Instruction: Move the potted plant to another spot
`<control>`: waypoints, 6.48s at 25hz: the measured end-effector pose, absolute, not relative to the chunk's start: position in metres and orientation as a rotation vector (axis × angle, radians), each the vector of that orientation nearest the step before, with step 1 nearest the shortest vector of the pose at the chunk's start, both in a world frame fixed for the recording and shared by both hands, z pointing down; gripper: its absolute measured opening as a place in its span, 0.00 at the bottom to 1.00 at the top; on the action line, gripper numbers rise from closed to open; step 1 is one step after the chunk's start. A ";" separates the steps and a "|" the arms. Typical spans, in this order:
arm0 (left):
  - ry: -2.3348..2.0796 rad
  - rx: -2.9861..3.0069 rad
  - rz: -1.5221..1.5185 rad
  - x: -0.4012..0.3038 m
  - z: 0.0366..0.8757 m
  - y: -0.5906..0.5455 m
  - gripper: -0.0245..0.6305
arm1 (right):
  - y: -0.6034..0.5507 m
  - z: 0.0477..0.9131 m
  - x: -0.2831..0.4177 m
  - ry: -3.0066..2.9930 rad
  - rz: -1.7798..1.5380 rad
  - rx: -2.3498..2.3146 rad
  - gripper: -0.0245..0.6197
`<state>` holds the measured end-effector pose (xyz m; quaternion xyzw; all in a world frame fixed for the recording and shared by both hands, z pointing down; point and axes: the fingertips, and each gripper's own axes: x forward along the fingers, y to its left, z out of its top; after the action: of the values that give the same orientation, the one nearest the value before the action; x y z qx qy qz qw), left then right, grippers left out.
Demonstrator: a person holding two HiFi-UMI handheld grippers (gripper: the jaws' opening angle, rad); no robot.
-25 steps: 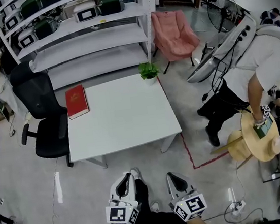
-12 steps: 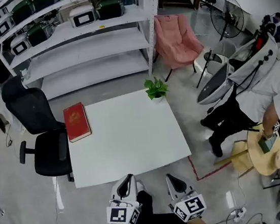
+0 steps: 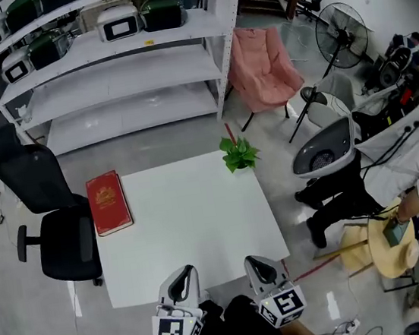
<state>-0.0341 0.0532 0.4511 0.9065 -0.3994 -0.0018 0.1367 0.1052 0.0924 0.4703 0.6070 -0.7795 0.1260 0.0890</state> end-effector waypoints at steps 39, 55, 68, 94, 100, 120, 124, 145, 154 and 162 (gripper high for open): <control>-1.416 2.394 0.094 0.144 0.507 -0.122 0.08 | -0.213 0.655 0.292 -1.838 -0.081 0.922 0.06; -1.422 2.329 0.162 0.153 0.533 -0.154 0.08 | -0.246 0.720 0.306 -1.656 -0.083 0.696 0.06; -1.426 2.285 0.182 0.151 0.547 -0.170 0.08 | -0.260 0.740 0.313 -1.595 -0.098 0.691 0.06; -1.571 2.226 0.150 0.109 0.526 -0.133 0.08 | -0.251 0.724 0.308 -1.631 -0.171 0.655 0.06; -1.605 2.207 0.117 0.083 0.524 -0.116 0.08 | -0.241 0.716 0.292 -1.628 -0.211 0.649 0.06; -1.564 2.262 0.065 -0.061 0.507 -0.102 0.08 | -0.209 0.683 0.152 -1.625 -0.219 0.655 0.06; -1.569 2.260 0.055 -0.093 0.507 -0.095 0.08 | -0.206 0.683 0.112 -1.638 -0.248 0.638 0.06; -1.651 2.193 -0.004 -0.235 0.515 -0.081 0.08 | -0.201 0.699 -0.071 -1.687 -0.342 0.513 0.06; -1.632 2.193 -0.009 -0.252 0.523 -0.087 0.08 | -0.198 0.724 -0.099 -1.672 -0.344 0.468 0.06; -1.614 2.191 -0.007 -0.253 0.530 -0.091 0.08 | -0.193 0.741 -0.097 -1.636 -0.361 0.435 0.06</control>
<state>-0.2531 -0.0910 0.5297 0.7875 -0.5799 -0.0027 0.2087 -0.0975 -0.1929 0.7412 0.1914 -0.7196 -0.1588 0.6483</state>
